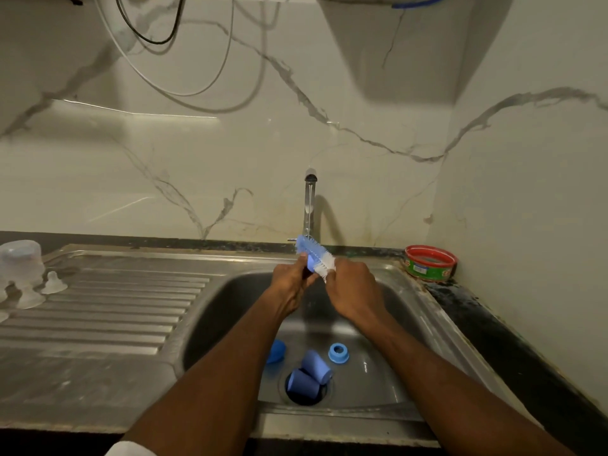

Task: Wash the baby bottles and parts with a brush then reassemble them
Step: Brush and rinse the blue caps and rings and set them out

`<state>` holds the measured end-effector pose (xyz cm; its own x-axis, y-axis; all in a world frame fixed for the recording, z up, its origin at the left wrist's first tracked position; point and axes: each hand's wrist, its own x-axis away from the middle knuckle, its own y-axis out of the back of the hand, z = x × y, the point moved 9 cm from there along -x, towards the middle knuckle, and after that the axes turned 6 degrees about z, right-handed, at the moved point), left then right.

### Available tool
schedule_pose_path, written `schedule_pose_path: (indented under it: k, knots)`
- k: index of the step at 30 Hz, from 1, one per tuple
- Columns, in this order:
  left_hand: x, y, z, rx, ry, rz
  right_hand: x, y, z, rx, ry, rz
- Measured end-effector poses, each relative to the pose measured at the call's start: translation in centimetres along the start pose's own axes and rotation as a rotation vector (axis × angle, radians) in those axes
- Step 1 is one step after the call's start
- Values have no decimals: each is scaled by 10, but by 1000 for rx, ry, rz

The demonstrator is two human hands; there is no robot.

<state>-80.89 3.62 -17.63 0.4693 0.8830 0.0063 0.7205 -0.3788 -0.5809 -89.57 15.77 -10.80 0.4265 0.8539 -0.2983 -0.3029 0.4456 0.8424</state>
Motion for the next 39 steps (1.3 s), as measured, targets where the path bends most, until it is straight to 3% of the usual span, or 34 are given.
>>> schedule_pose_path:
  k: [6,12,15,18,26,29,35,39]
  knots:
    - [6,-17,-2,-51,2,168,-11,8,-17,-52,-137,-7]
    - [-3,13,-1,-72,-61,-83,-1,-3,-9,-15,-56,49]
    - [-2,5,2,-80,-2,-7,-1,1,8,29,32,-9]
    - [7,-15,7,-128,43,81,1,8,12,30,1,-36]
    - [6,-7,-4,-26,-43,-2,2,14,-10,-2,-148,-40]
    - [5,2,-8,-44,-55,-38,5,2,-2,39,-51,12]
    - [17,-33,-1,-47,7,201,0,23,-8,-10,-132,-66]
    - [12,-15,-4,-116,-84,70,3,8,-19,13,-167,16]
